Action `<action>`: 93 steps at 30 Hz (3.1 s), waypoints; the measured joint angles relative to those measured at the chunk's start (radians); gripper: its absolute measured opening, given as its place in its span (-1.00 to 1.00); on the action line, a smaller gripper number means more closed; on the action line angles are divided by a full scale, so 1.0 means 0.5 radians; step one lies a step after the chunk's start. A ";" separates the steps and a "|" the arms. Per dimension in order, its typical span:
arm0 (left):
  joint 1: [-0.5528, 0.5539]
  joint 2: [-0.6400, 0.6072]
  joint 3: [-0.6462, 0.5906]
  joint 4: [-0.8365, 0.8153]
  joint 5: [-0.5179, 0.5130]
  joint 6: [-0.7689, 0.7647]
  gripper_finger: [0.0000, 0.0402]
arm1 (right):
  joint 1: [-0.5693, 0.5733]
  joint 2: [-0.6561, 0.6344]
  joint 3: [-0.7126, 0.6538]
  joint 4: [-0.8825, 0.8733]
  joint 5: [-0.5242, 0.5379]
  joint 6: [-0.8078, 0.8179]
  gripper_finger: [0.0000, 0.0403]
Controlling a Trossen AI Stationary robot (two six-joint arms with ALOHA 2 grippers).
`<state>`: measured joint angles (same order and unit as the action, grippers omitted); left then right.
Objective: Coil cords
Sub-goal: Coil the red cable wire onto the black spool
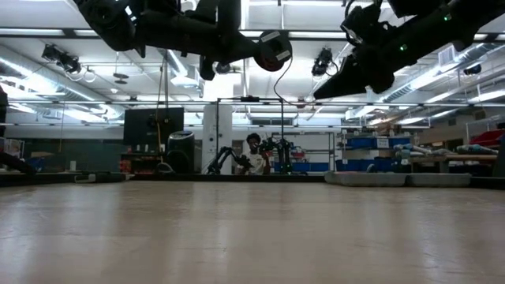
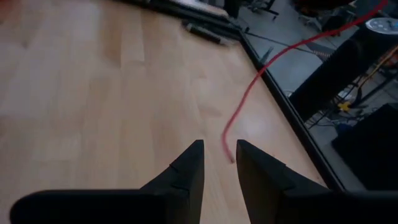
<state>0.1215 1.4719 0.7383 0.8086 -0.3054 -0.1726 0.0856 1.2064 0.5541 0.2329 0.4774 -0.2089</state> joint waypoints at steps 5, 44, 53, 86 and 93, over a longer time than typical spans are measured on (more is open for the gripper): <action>0.000 0.000 0.000 0.017 0.020 -0.050 -1.00 | 0.030 0.096 0.002 0.011 0.046 -0.132 -0.55; 0.000 0.000 0.000 0.090 0.115 -0.244 -0.99 | 0.165 0.201 0.001 0.292 0.443 -1.323 -0.62; 0.000 0.000 0.000 0.092 0.130 -0.245 -0.99 | 0.164 0.201 0.001 0.294 0.436 -1.266 -0.69; 0.005 -0.001 0.000 -0.095 -0.150 -0.026 -0.99 | 0.294 0.568 0.466 0.368 0.240 -0.874 -1.00; 0.005 -0.001 0.000 -0.089 -0.179 0.013 -0.99 | 0.333 0.558 0.558 0.368 0.277 -0.871 -1.00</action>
<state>0.1242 1.4715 0.7383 0.7641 -0.3949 -0.1663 0.2523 1.4857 0.8331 0.4168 0.6160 -0.6444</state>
